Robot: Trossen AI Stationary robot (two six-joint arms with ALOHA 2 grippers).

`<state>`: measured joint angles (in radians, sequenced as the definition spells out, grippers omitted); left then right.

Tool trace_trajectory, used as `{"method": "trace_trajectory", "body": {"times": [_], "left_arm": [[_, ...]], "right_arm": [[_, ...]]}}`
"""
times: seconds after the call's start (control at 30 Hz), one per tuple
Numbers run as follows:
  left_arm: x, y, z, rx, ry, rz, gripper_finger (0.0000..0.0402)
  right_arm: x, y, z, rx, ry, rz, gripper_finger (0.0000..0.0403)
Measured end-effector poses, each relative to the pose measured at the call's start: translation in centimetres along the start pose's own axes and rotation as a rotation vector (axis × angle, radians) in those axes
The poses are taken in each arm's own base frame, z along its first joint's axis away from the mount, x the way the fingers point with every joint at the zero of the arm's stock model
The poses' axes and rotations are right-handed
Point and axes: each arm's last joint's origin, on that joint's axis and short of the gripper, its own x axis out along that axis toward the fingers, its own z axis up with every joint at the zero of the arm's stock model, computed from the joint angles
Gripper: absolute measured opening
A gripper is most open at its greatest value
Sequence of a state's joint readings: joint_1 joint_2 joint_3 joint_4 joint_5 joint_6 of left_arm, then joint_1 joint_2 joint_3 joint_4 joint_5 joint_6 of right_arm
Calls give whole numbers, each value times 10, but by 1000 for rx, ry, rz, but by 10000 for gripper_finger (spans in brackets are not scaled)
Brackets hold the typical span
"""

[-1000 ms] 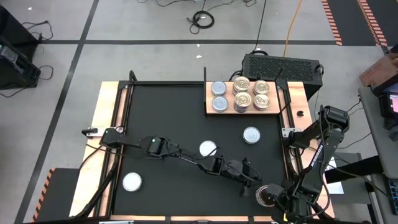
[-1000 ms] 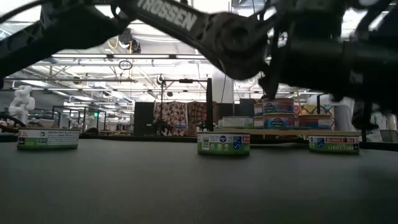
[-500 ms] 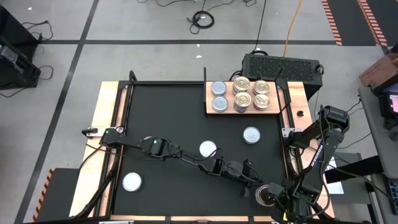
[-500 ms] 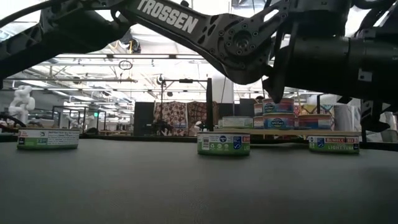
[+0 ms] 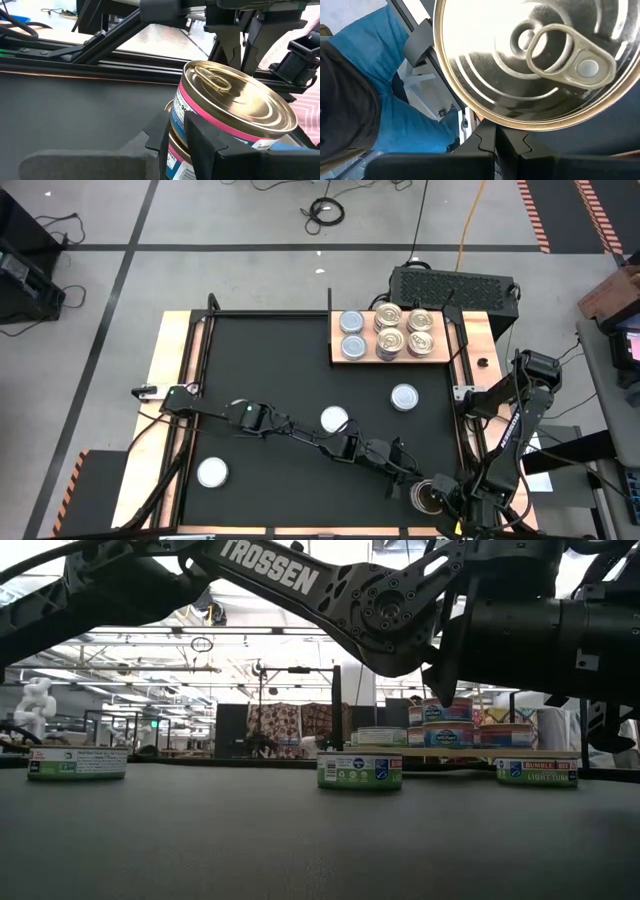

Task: Stack canned seafood by type on shelf
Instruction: Stack the blue pink tuna can on top of the other blue pink tuna can on the shelf

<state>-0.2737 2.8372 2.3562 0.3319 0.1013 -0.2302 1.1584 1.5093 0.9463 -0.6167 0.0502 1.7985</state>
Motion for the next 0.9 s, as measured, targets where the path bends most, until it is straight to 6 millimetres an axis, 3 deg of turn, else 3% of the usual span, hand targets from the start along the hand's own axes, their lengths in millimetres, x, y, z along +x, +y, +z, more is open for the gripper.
{"method": "trace_trajectory", "body": {"times": [0.53, 0.9], "left_arm": [[0, 0, 0, -1, 3, 16, 66], [-1, 8, 3, -56, 0, 22, 66]], "right_arm": [[-1, 0, 4, 9, -38, -8, 0], [-36, 15, 5, 2, -147, -94, 0]]}}
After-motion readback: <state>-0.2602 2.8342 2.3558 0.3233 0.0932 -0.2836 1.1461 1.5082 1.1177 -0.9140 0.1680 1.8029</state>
